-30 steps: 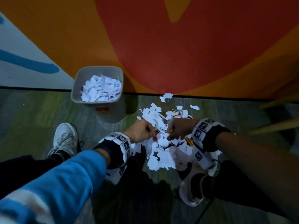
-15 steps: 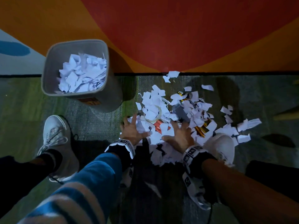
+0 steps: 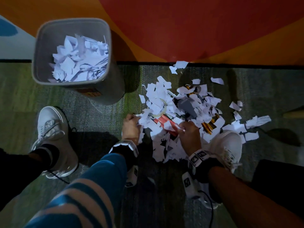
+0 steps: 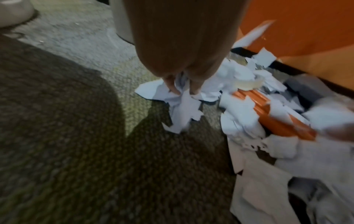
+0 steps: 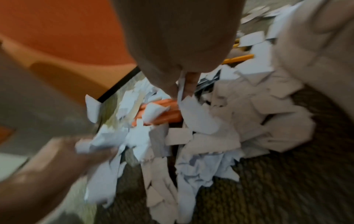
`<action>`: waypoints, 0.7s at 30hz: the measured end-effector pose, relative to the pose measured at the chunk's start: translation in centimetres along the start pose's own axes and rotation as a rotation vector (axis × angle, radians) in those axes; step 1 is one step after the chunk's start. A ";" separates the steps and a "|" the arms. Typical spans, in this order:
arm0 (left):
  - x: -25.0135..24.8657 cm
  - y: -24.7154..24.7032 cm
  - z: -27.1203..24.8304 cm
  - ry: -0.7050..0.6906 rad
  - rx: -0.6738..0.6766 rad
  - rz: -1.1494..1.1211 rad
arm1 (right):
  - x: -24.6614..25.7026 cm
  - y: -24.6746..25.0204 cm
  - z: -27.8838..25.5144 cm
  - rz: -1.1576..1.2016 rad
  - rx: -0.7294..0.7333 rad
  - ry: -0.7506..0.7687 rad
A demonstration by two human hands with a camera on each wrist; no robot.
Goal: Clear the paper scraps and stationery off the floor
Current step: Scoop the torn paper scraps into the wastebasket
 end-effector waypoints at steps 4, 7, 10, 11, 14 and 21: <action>0.5 1.0 -1.7 -0.021 -0.064 -0.111 | -1.2 1.7 -2.3 0.032 -0.043 -0.159; 0.7 1.4 -3.8 -0.029 -0.156 -0.264 | -3.0 2.3 -4.8 -0.020 -0.103 -0.291; 1.9 1.5 -5.3 -0.059 -0.235 -0.304 | -4.6 1.6 -6.2 -0.048 0.040 -0.407; 2.7 1.3 -5.3 -0.066 -0.223 -0.228 | -4.9 1.3 -6.4 -0.061 0.102 -0.430; 4.4 -0.1 -5.0 0.052 -0.007 0.038 | -4.5 0.3 -6.0 -0.119 0.239 -0.467; 0.7 -3.8 -6.7 0.141 0.231 0.374 | -1.8 -4.2 -6.6 -0.231 0.300 -0.446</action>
Point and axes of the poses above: each hand's wrist, its own z-axis towards the middle knuckle, its own y-axis out of the back of the hand, x = y × z, the point moved 2 cm from there along z, towards the middle knuckle, and after that the axes turned 5 degrees about x, right-handed, at the moved point
